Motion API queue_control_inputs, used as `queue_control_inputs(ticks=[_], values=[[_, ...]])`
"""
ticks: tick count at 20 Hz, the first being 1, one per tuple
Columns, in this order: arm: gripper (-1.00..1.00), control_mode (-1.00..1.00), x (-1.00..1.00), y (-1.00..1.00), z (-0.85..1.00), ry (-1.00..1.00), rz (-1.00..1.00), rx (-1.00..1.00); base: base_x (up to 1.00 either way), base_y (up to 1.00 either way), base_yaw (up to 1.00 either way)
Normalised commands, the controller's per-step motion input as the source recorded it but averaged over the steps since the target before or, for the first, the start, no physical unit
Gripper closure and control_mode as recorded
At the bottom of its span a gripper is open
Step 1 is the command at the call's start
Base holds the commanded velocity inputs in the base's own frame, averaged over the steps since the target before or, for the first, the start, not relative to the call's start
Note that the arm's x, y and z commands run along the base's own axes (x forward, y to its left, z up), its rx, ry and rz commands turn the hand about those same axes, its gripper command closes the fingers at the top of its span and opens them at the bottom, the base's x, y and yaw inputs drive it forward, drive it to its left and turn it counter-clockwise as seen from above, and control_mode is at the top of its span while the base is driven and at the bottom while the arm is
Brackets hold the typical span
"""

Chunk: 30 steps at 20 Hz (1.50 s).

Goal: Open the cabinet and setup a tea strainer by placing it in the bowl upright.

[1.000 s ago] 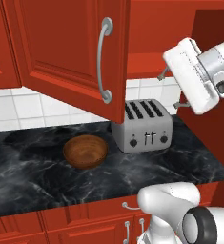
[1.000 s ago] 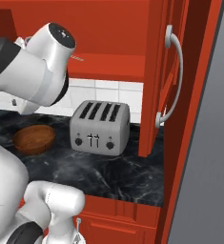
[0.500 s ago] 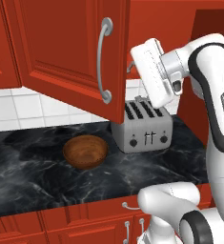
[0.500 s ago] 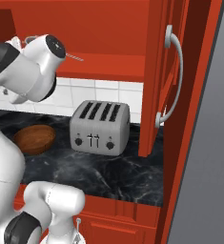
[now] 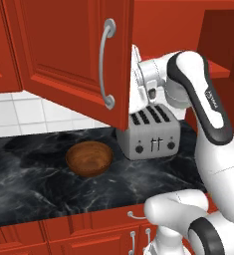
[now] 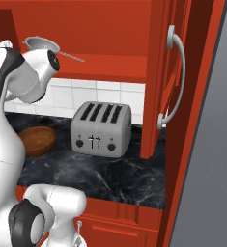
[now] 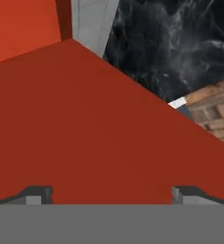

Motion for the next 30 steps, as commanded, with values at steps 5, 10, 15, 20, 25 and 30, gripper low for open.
queue_control_inputs(ticks=[5,10,15,20,25,30], values=[[-1.00,-1.00,0.01,0.87,0.00,-0.01,0.25,0.19,0.00,0.00,0.00],[-1.00,-1.00,0.00,1.00,0.00,-0.05,0.19,0.10,0.00,0.00,0.00],[-1.00,-1.00,0.00,1.00,-0.02,-0.02,0.04,-0.04,0.00,0.00,0.00],[-1.00,-1.00,0.00,0.98,0.00,0.00,0.00,-0.12,0.00,0.00,0.00],[-1.00,-1.00,0.00,0.61,0.00,0.00,0.00,-0.09,0.00,0.00,0.00],[-1.00,-1.00,-0.08,-0.03,0.00,-0.03,-0.10,-0.11,0.00,0.00,0.00]])
